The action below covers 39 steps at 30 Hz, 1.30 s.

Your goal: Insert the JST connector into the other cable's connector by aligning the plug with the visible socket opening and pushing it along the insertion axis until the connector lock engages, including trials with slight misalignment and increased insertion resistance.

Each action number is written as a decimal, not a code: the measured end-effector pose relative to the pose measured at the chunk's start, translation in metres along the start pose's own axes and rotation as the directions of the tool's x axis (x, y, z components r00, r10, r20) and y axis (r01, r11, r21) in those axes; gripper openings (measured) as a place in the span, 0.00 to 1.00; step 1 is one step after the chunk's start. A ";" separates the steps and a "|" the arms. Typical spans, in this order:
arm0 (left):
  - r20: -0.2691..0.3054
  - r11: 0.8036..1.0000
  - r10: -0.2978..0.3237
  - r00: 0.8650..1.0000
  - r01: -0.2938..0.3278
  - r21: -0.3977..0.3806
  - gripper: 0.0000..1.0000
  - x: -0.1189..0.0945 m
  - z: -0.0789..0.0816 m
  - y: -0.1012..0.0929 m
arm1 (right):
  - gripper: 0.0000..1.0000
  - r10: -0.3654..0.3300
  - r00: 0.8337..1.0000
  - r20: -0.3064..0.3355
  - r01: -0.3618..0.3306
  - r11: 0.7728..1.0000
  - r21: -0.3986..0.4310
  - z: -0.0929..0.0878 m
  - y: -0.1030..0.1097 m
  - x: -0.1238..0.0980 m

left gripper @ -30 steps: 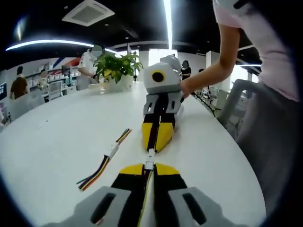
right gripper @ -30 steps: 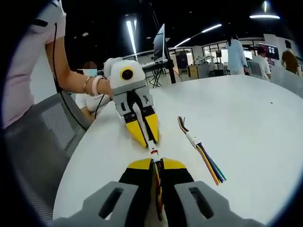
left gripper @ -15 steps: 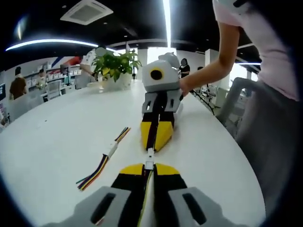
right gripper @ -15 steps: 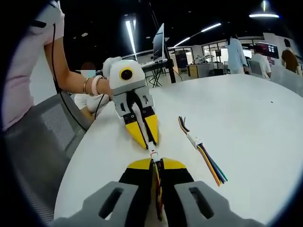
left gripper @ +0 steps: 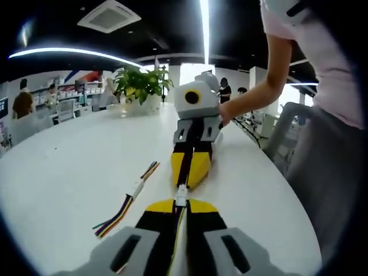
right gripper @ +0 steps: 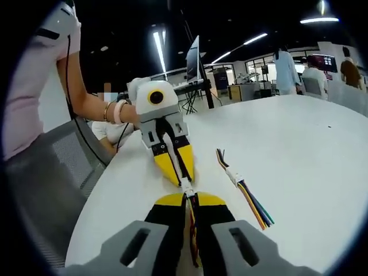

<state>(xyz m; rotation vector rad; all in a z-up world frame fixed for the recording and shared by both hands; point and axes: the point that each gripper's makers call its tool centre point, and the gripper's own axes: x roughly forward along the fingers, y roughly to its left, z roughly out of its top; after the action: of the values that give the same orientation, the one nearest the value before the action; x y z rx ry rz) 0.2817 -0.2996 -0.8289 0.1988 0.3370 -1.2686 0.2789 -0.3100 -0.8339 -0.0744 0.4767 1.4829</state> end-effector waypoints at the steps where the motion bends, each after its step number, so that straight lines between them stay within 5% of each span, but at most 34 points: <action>1: 0.013 1.000 -0.001 1.000 0.001 -0.002 0.00 0.001 0.002 0.000 | 0.02 0.004 1.000 0.010 -0.004 1.000 0.002 0.002 0.001 0.000; 10: 0.047 1.000 0.004 0.999 -0.003 -0.023 0.00 0.005 0.006 0.004 | 0.02 0.000 0.999 0.036 0.000 1.000 0.013 0.002 -0.001 -0.002; 39: -0.001 1.000 0.024 1.000 -0.024 0.003 0.00 0.011 -0.006 0.015 | 0.03 -0.108 0.992 0.063 0.111 0.993 -0.033 -0.005 -0.020 0.006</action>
<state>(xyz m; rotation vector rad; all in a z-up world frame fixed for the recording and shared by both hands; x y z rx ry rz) 0.2981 -0.3028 -0.8384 0.2057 0.3321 -1.2455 0.2973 -0.3083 -0.8458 -0.0826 0.3904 1.3824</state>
